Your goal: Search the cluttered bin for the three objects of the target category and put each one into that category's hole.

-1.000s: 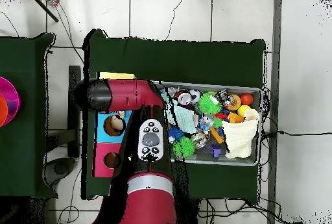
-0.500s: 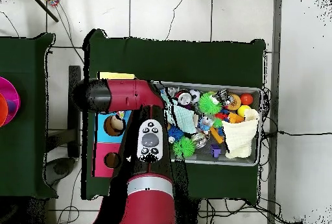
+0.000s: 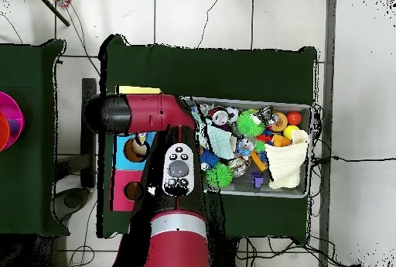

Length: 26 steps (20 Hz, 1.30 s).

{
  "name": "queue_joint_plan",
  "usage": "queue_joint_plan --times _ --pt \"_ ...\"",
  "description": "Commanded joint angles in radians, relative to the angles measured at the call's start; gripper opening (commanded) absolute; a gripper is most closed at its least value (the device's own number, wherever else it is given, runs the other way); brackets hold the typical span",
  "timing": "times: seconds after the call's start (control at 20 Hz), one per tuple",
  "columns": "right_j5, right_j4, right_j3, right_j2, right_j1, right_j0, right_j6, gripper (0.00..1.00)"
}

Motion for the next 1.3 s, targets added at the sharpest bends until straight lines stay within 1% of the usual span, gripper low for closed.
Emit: queue_joint_plan --times 0.05,0.45,0.7,0.85,1.05,1.1,1.25,1.3 --pt "0.172 -0.05 0.083 -0.052 -0.097 -0.001 0.079 1.0" --pt "0.142 -0.052 0.113 -0.038 -0.11 -0.021 0.062 1.0" --pt "0.167 -0.064 0.07 -0.054 -0.098 -0.02 0.059 1.0" --pt "0.142 -0.077 0.056 -0.064 -0.08 -0.02 0.062 1.0" --pt "0.113 -0.096 0.049 -0.061 -0.068 -0.031 0.035 1.0" --pt "0.106 -0.102 0.051 -0.059 -0.07 -0.033 0.024 0.0" --pt "0.073 -0.088 0.078 -0.036 -0.083 -0.049 0.024 0.0" --pt "0.091 -0.086 0.071 -0.038 -0.081 -0.049 0.03 0.0"
